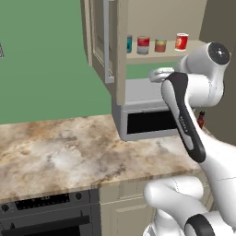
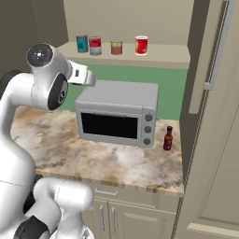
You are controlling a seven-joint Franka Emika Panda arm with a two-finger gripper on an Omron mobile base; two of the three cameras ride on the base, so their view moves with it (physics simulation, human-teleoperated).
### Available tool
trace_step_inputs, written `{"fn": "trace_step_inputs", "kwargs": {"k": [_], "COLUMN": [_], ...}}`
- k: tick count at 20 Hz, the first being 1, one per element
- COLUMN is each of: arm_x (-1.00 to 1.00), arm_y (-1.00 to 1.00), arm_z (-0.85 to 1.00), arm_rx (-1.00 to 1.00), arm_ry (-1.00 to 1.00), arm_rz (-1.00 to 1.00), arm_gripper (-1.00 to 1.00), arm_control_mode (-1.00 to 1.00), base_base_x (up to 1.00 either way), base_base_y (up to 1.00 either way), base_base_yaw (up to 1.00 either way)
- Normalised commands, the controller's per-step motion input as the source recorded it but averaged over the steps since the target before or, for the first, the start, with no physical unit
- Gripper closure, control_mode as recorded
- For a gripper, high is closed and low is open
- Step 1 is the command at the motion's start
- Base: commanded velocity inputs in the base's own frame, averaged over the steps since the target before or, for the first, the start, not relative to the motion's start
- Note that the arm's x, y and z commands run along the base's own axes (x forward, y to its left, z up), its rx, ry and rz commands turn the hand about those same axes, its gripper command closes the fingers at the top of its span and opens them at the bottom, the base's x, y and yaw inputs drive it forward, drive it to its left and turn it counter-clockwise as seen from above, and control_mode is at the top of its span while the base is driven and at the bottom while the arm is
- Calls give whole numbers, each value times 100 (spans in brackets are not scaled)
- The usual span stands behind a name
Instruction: Stack two cans on top of the other two cans in the cabinet.
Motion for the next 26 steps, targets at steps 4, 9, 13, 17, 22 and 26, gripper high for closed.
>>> {"fn": "trace_step_inputs", "kwargs": {"k": [4, 9, 13, 17, 22, 26], "arm_x": [24, 34, 36, 38, 40, 37], "arm_y": [0, 0, -3, -2, 0, -1], "arm_z": [42, 30, 22, 21, 15, 2], "arm_rx": [0, -2, -2, -6, -1, 0], "arm_ry": [-17, -8, -1, 0, -2, -4], "arm_rz": [0, 1, 2, 0, 4, 6], "arm_gripper": [-100, -100, -100, -100, -100, -100], "arm_control_mode": [-100, -100, -100, -100, -100, -100], "base_base_x": [0, 0, 0, 0, 0, 0], "base_base_y": [0, 0, 0, 0, 0, 0], "base_base_yaw": [0, 0, 0, 0, 0, 0]}}
